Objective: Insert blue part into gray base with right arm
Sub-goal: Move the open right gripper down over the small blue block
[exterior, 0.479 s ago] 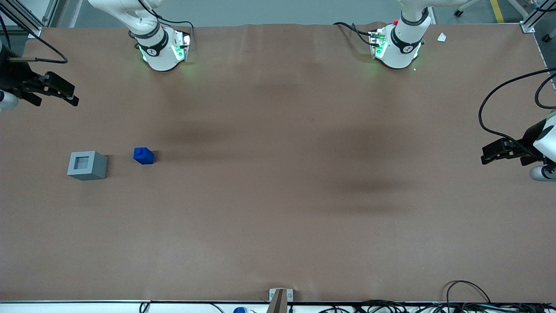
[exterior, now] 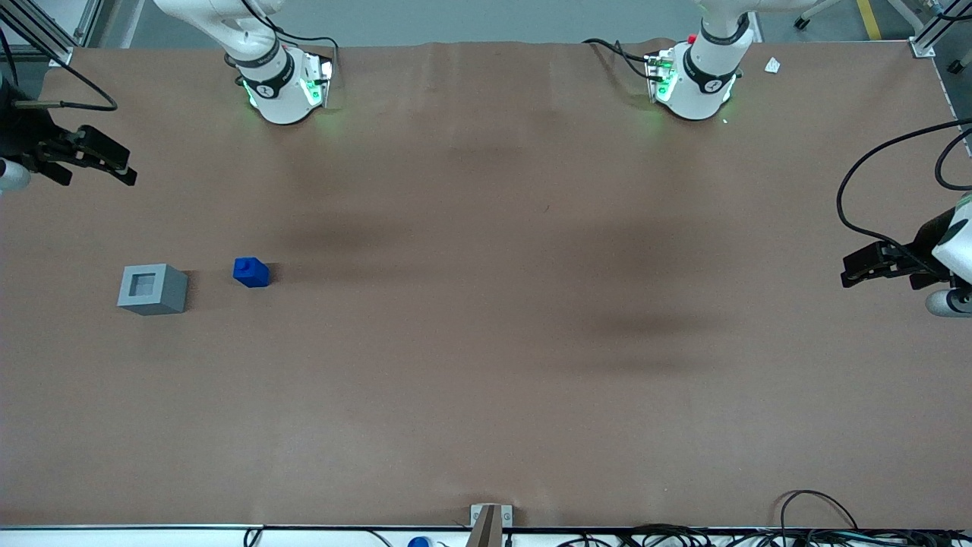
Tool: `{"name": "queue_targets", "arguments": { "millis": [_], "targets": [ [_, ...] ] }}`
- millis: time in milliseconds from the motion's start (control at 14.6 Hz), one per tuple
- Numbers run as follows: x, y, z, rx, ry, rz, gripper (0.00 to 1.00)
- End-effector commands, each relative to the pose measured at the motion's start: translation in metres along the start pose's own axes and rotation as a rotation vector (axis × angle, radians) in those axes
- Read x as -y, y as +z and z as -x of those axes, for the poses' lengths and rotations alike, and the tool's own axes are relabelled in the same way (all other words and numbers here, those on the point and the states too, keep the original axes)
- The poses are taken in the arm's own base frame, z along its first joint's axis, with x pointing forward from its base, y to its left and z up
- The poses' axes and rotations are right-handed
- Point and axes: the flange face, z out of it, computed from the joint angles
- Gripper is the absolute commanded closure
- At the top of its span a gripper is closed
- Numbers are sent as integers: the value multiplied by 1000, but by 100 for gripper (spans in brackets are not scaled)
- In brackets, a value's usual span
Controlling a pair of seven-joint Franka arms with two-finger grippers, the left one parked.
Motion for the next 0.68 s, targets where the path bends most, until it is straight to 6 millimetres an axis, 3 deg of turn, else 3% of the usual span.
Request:
{"name": "queue_targets", "arguments": {
  "millis": [0, 274, 616],
  "targets": [
    [-3, 11, -7, 19, 15, 0, 0],
    [-4, 54, -21, 75, 16, 6, 0],
    [-3, 138, -20, 94, 11, 14, 1]
  ]
}}
